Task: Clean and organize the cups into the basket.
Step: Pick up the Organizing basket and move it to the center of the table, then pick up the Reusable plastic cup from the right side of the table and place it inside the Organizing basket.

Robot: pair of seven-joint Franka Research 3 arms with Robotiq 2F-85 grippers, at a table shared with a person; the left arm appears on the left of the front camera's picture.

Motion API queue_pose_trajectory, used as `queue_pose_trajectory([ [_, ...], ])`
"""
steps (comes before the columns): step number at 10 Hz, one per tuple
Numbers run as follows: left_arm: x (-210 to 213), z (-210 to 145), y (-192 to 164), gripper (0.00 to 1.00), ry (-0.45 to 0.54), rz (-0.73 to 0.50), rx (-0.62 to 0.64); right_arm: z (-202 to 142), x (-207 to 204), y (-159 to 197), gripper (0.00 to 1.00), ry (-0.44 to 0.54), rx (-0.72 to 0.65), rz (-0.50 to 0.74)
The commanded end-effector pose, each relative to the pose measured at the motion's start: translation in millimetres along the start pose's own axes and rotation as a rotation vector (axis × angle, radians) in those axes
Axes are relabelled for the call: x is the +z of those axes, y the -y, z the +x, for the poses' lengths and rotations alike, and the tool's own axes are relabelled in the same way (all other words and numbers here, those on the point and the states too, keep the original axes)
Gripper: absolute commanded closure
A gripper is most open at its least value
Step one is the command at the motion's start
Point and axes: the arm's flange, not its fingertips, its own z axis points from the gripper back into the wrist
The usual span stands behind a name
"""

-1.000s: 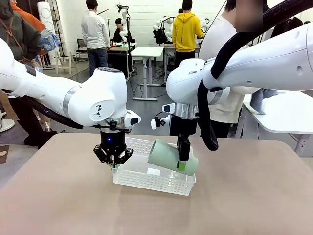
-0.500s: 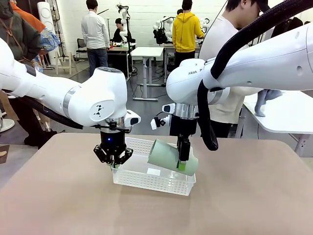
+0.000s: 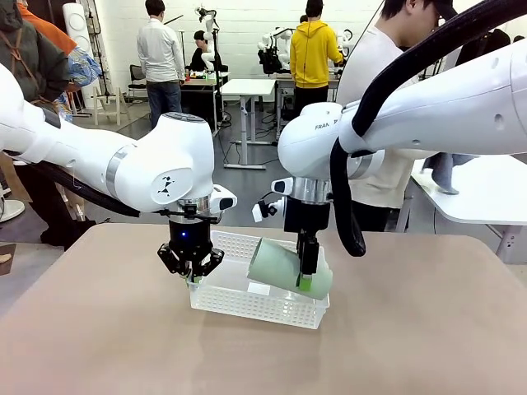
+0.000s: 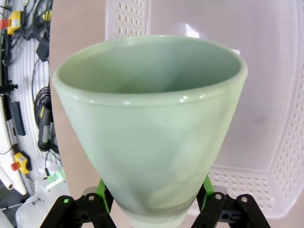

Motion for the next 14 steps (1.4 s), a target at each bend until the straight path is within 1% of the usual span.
queue_pose_trajectory([
  [1,1.9,-0.3,-0.3,1.0,0.007,0.013,-0.004,15.9,-9.2,8.7,0.19,-0.023,-0.001,0.018],
  [3,1.9,-0.3,-0.3,1.0,0.007,0.013,-0.004,25.5,-24.7,16.0,0.19,-0.038,-0.001,0.031],
  [4,1.9,-0.3,-0.3,1.0,0.007,0.013,-0.004,25.5,-27.5,17.6,0.19,-0.027,0.012,0.029],
  [5,1.9,-0.3,-0.3,1.0,0.007,0.013,-0.004,25.4,-27.3,16.9,0.0,-0.026,0.023,0.027],
  [9,1.9,-0.3,-0.3,1.0,0.007,0.013,-0.004,22.8,-20.4,10.0,0.0,-0.023,0.017,0.009],
  [10,1.9,-0.3,-0.3,1.0,0.007,0.013,-0.004,15.4,-8.4,4.7,0.0,-0.007,-0.001,-0.009],
  [11,1.9,-0.3,-0.3,1.0,0.007,0.013,-0.004,-10.0,20.8,-6.6,0.0,0.053,-0.026,-0.059],
  [12,1.9,-0.3,-0.3,1.0,0.007,0.013,-0.004,-45.8,48.4,-18.6,0.0,0.131,-0.057,-0.115],
  [14,1.9,-0.3,-0.3,1.0,0.007,0.013,-0.004,-128.8,85.9,-40.4,0.0,0.305,-0.11,-0.197],
])
